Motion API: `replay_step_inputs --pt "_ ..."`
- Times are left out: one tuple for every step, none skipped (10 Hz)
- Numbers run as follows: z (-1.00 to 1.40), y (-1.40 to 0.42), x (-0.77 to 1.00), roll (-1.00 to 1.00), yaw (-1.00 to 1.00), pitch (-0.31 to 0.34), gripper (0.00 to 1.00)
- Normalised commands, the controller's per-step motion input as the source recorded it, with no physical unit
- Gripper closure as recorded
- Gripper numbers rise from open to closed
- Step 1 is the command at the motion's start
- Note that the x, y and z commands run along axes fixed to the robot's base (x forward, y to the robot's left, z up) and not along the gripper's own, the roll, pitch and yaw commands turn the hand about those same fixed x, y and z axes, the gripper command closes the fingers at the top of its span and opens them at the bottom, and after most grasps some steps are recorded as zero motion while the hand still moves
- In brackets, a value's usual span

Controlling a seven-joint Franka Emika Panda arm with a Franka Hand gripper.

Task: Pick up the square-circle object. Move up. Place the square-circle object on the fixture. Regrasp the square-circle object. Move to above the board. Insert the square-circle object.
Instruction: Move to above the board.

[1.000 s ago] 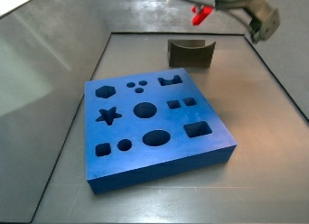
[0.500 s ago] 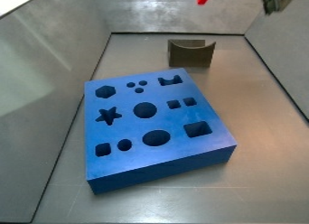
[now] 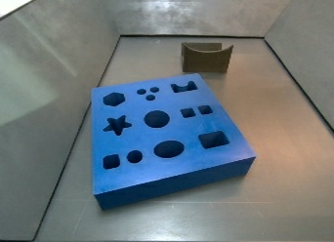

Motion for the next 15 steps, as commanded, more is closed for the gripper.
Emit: replay_step_inputs --pt "0.36 -0.02 0.02 -0.04 0.10 0.124 1.00" --pt "0.22 -1.00 -0.64 -1.00 -0.11 0.030 1.00" --pt "0.21 -1.00 -0.65 -1.00 -0.11 0.014 1.00" --pt "0.22 -1.00 -0.68 -1.00 -0.11 0.006 1.00" --pt "0.21 -1.00 -0.71 -1.00 -0.11 0.001 1.00" --pt "0.21 -1.00 -0.71 -1.00 -0.12 0.003 1.00" --pt "0.22 -1.00 -0.74 -1.00 -0.12 0.003 1.00" --pt "0.21 -1.00 -0.76 -1.00 -0.12 0.007 1.00" --pt "0.22 -1.00 -0.81 -1.00 -0.11 0.005 1.00" --pt "0.18 -0.80 -0.67 -1.00 -0.11 0.001 1.00" --pt "0.08 -0.38 -0.38 -1.00 -0.10 -0.007 1.00" --pt "0.03 -0.15 -0.19 -1.00 -0.09 0.006 1.00" --pt "0.03 -0.08 -0.13 -0.87 -0.07 0.003 1.00" --pt "0.01 -0.04 -0.10 -0.63 -0.05 -0.017 1.00" --pt "0.01 -0.02 -0.08 -0.43 -0.03 -0.029 1.00"
